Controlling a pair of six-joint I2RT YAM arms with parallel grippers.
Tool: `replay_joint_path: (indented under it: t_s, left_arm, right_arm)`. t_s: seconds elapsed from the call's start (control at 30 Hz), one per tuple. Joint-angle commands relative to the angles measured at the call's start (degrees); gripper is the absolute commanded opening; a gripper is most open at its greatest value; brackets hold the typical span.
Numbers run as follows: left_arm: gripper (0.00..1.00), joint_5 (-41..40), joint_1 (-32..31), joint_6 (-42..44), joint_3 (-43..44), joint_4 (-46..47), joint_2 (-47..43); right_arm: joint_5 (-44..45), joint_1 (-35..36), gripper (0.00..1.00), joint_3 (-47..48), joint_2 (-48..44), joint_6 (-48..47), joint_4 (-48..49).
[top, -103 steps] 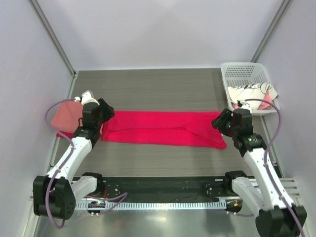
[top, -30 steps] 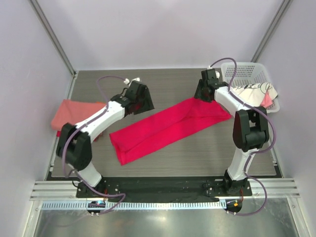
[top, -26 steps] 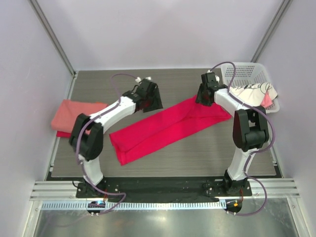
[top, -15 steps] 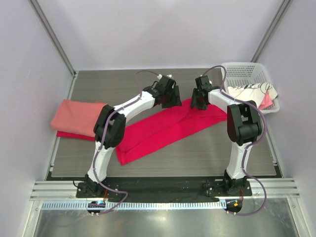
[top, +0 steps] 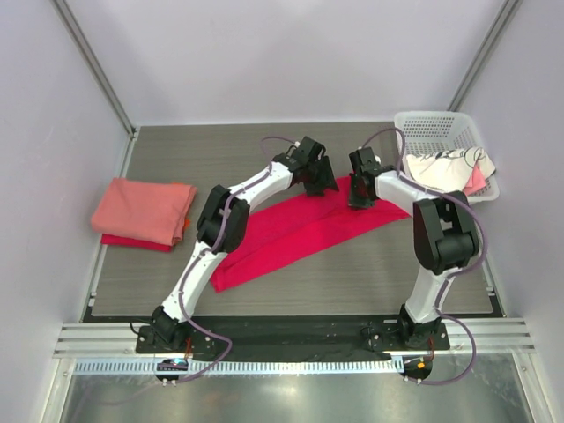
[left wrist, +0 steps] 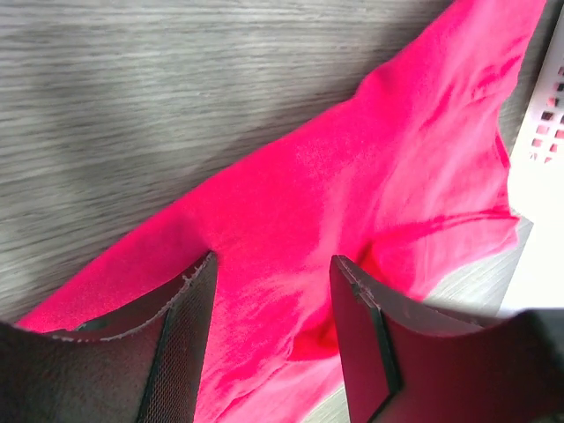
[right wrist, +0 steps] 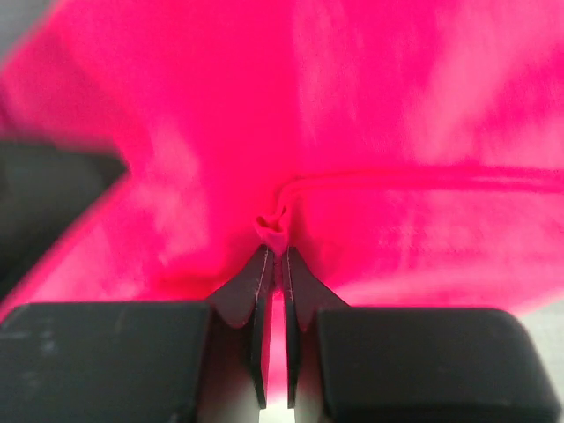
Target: Fold and stack the t-shirts
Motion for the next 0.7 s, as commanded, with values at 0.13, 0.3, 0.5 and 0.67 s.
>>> replay_joint_path:
  t_s: [0.13,0.3,0.5,0.67]
  left_arm:
    - [0.55,-1.04,-0.48,-3.16,0.13,-1.9,3.88]
    - [0.55,-3.68,-0.66,-2.46,-1.1,-1.2,2.47]
    - [0.55,-5.88,-1.27,-1.76,-2.95,-0.23,1.07]
    - [0.55,-7.11,-1.45,-1.06,-5.05,1.43,-0.43]
  right_arm:
    - [-0.68,1.39,0.12,-10.08,-15.19,1.66,-0.05]
    - [-11.58,1.83,0.19,-18.25,-23.26,3.33,0.48]
    - [-10.99,1.83,0.49,-18.45,-28.29,4.39,0.22]
    - [-3.25,0.6,0.48,-12.12,-22.95,3.87,0.3]
